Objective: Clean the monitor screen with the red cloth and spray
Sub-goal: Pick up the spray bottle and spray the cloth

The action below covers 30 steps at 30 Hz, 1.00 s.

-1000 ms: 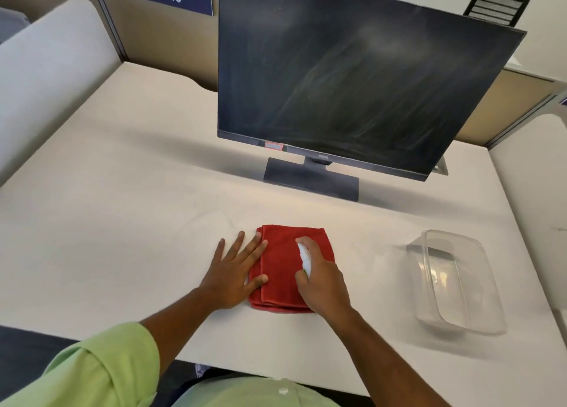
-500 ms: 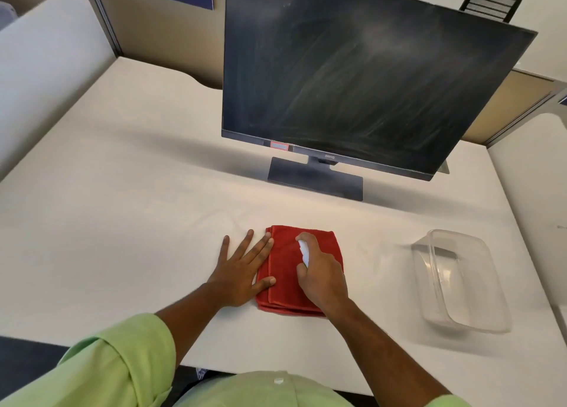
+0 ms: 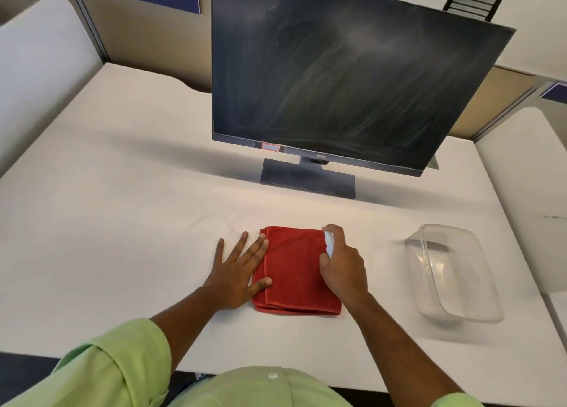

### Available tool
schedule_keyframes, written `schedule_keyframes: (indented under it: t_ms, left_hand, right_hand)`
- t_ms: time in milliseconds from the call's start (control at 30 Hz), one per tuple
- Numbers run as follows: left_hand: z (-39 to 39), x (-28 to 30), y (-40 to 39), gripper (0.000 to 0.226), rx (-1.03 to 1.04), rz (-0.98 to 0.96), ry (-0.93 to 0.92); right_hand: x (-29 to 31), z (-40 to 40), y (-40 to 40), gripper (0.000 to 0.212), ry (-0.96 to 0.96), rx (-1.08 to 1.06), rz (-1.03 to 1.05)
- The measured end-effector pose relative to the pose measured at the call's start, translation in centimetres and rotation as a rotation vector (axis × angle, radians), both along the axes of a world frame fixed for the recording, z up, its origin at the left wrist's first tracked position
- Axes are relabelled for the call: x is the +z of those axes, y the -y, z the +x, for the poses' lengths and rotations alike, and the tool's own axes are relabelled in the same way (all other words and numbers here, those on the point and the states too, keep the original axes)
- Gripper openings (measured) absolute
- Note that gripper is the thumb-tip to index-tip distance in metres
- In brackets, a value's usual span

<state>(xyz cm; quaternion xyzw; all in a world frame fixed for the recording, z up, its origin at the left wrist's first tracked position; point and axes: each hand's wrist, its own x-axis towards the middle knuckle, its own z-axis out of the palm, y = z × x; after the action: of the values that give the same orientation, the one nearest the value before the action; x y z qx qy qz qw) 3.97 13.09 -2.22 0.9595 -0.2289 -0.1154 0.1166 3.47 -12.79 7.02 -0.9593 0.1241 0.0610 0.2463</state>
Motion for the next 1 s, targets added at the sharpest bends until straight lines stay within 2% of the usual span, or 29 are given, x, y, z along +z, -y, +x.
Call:
schedule_keyframes:
  t_ms: [133,267,333,433,567,700,1000]
  left_hand:
    - [0.1,0.0,0.0,0.085,-0.006,0.000,-0.008]
    - [0.1,0.1,0.0,0.085,-0.003,0.014,-0.023]
    - [0.1,0.1,-0.1,0.085,-0.004,0.011,-0.030]
    - [0.3,0.2,-0.1,0.086,-0.008,0.009,-0.043]
    - [0.3,0.4,-0.1,0.089,-0.011,0.000,-0.062]
    - [0.4,0.5,-0.2,0.092,-0.015,0.000,-0.085]
    - [0.8,1.0,-0.3,0.102,-0.039,0.003,-0.149]
  right_hand:
    - [-0.3,-0.4,1.5,0.064,0.018,-0.036,-0.009]
    - [-0.7,-1.4,2.4,0.057,-0.025,-0.080,-0.024]
    - [-0.9,-2.2,2.5,0.060,-0.024,-0.079,-0.022]
    - [-1.1,-3.6,2.6,0.067,-0.027,-0.039,-0.024]
    - [-1.3,-5.6,1.9,0.062,-0.055,0.021,-0.022]
    - [-1.3,-6.9,0.8,0.071,-0.045,0.065,0.035]
    - [-1.1,-8.0,-2.5,0.069,-0.006,0.197,0.032]
